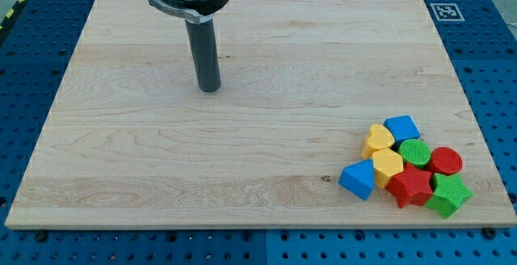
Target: Move yellow hexagon along with yellow heart towards up
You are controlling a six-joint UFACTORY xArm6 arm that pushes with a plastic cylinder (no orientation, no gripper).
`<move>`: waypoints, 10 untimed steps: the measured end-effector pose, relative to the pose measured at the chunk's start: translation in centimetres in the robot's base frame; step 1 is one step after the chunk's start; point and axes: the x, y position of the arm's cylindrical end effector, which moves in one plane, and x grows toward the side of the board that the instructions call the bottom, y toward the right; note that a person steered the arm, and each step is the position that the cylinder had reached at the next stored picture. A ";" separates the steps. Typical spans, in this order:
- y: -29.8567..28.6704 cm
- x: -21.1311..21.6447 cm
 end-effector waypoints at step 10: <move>18.9 19.7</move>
